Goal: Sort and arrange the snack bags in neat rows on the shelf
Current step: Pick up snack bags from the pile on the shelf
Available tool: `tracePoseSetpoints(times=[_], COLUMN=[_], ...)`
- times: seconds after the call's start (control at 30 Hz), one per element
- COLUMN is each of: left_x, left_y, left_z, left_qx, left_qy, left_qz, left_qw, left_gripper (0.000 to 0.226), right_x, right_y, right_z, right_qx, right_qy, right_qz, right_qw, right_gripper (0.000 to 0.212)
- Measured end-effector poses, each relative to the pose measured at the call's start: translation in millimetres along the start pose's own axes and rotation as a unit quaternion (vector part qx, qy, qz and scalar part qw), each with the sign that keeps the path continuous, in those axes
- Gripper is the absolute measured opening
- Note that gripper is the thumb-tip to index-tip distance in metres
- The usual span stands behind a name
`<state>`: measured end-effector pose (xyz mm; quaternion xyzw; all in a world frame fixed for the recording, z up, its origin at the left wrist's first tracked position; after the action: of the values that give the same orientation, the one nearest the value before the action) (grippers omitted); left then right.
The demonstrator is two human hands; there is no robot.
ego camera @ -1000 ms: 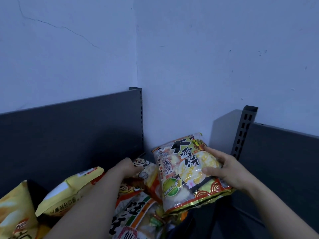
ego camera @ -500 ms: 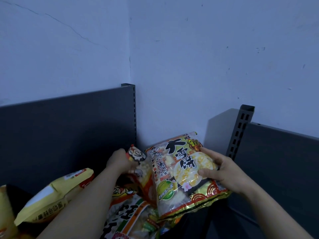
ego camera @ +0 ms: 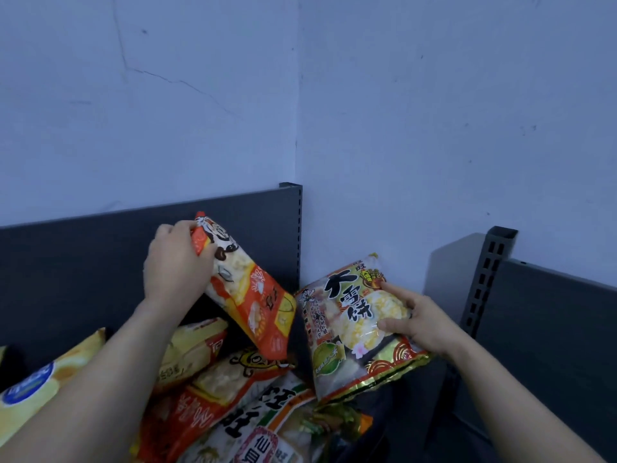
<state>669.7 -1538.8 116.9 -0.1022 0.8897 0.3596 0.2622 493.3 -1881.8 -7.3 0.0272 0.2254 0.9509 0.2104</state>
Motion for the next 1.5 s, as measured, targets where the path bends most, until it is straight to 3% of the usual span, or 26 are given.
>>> tracePoseSetpoints(times=[0.2, 0.4, 0.53, 0.63, 0.73, 0.83, 0.9, 1.0, 1.27, 1.37, 1.43, 1.5], left_x=[23, 40, 51, 55, 57, 62, 72, 79, 86, 85, 86, 90], left_y=[40, 48, 45, 45, 44, 32, 14, 2, 34, 44, 39, 34], left_z=[56, 99, 126, 133, 123, 96, 83, 96, 133, 133, 129, 127], left_qx=[-0.046, -0.113, -0.142, -0.171, -0.226, -0.264, -0.282, -0.320, -0.344, -0.343, -0.334, -0.321], left_qy=[0.057, 0.130, 0.172, 0.199, 0.147, 0.011, -0.045, -0.008, 0.127, 0.127, 0.100, 0.079], left_qz=[-0.011, 0.032, 0.068, 0.087, 0.087, 0.095, 0.158, 0.237, 0.208, 0.174, 0.191, 0.206], left_qw=[0.997, 0.985, 0.972, 0.961, 0.959, 0.960, 0.945, 0.917, 0.907, 0.914, 0.918, 0.921], left_gripper=[0.039, 0.041, 0.047, 0.049, 0.057, 0.070, 0.071, 0.076, 0.069, 0.064, 0.064, 0.064], right_x=[-34, -59, -75, -85, -87, -84, -76, -53, 3, 6, 3, 1], right_y=[-34, -57, -65, -78, -94, -105, -114, -133, -198, -222, -233, -242], right_z=[6, -9, -29, -41, -59, -59, -40, 6, 95, 107, 111, 112], right_qx=[0.031, 0.082, 0.153, 0.257, 0.274, 0.301, 0.277, 0.172, 0.047, 0.046, 0.095, 0.138], right_qy=[0.029, 0.021, 0.016, 0.028, 0.007, 0.019, 0.055, 0.108, 0.168, 0.166, 0.172, 0.179], right_qz=[0.045, 0.078, 0.089, 0.089, 0.091, 0.086, 0.087, 0.109, 0.215, 0.232, 0.218, 0.210], right_qw=[0.998, 0.993, 0.984, 0.962, 0.957, 0.949, 0.955, 0.973, 0.961, 0.957, 0.956, 0.951], right_gripper=[0.076, 0.069, 0.064, 0.048, 0.038, 0.037, 0.039, 0.040, 0.019, 0.041, 0.061, 0.066])
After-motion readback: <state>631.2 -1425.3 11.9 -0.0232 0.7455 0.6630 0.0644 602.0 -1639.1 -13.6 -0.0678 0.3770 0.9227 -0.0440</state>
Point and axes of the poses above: each hand's wrist, its own x-axis away from the middle knuckle, its own y-axis out of the back of the hand, z = x × y, the point moved 10 cm from there along -x, towards the middle knuckle, and after that the axes turned 3 degrees about y, right-handed, at the moved point
